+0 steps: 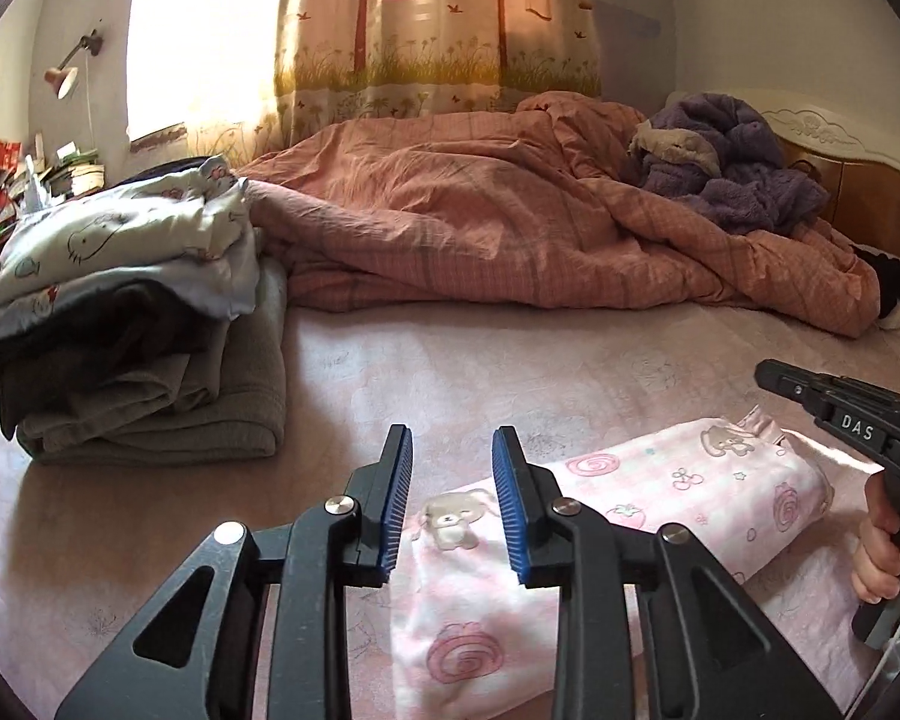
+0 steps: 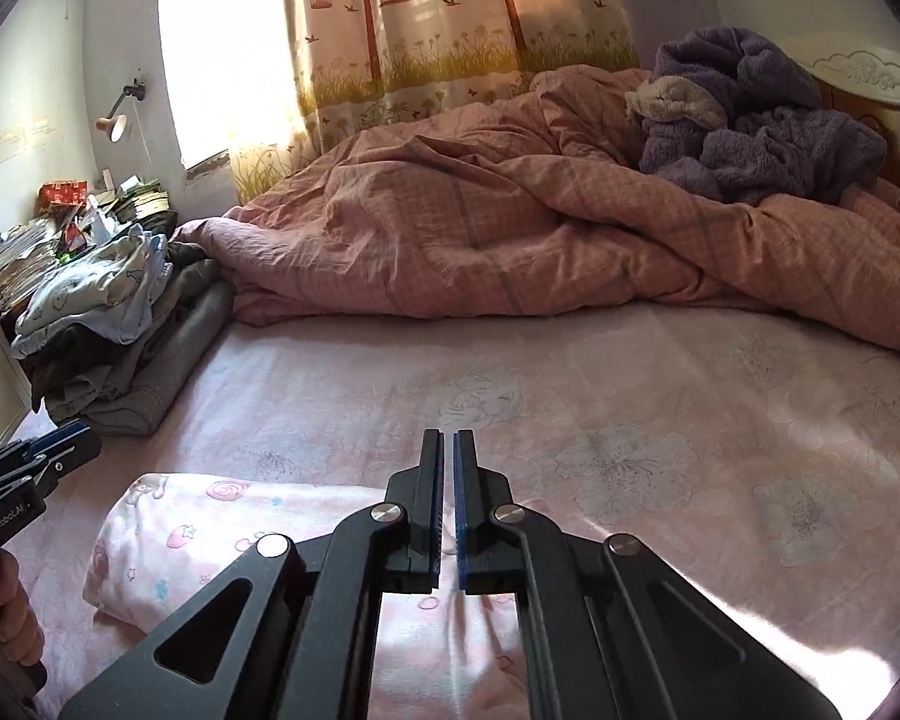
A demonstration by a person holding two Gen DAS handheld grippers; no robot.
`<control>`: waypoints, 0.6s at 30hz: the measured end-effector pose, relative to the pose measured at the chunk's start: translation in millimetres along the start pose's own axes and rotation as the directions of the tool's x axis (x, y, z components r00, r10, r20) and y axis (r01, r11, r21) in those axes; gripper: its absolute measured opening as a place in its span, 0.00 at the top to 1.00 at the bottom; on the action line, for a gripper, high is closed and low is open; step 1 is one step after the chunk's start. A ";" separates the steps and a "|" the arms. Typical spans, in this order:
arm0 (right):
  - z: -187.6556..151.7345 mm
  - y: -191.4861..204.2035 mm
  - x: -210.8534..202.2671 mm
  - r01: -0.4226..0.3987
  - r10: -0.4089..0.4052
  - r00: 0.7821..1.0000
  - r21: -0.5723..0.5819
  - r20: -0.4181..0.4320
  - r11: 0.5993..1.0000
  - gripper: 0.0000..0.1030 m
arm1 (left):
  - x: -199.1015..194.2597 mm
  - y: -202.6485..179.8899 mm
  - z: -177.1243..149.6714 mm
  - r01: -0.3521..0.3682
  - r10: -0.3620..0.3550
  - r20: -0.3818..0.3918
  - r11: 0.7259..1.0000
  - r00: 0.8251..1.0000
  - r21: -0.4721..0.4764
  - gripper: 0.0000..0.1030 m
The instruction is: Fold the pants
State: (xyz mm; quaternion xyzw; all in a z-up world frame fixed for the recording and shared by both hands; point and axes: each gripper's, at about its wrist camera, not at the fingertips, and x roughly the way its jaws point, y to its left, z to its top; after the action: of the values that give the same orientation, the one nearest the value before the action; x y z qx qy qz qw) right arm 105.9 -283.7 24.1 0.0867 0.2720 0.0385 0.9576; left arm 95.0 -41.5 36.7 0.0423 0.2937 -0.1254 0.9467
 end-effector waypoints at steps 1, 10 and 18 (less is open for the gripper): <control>0.2 5.9 2.9 -0.016 0.016 1.000 -0.005 -0.015 1.000 1.00 | 3.9 -5.6 0.4 -0.002 0.002 -0.004 1.000 1.000 0.009 0.74; -29.2 0.0 64.3 0.038 -0.019 0.973 0.078 -0.232 0.996 1.00 | 78.1 16.7 -30.1 -0.077 0.051 -0.230 0.991 0.972 -0.107 0.76; -33.9 -7.4 67.1 0.013 0.016 0.972 0.120 -0.236 0.993 1.00 | 69.4 8.1 -33.6 -0.103 0.086 -0.192 0.991 0.978 -0.080 0.74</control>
State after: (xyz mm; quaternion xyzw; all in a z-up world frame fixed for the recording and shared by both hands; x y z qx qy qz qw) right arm 145.1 -277.9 -40.2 0.1398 0.3857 0.0328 0.9114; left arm 134.1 -43.3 -30.3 0.0255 0.3846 -0.0623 0.9206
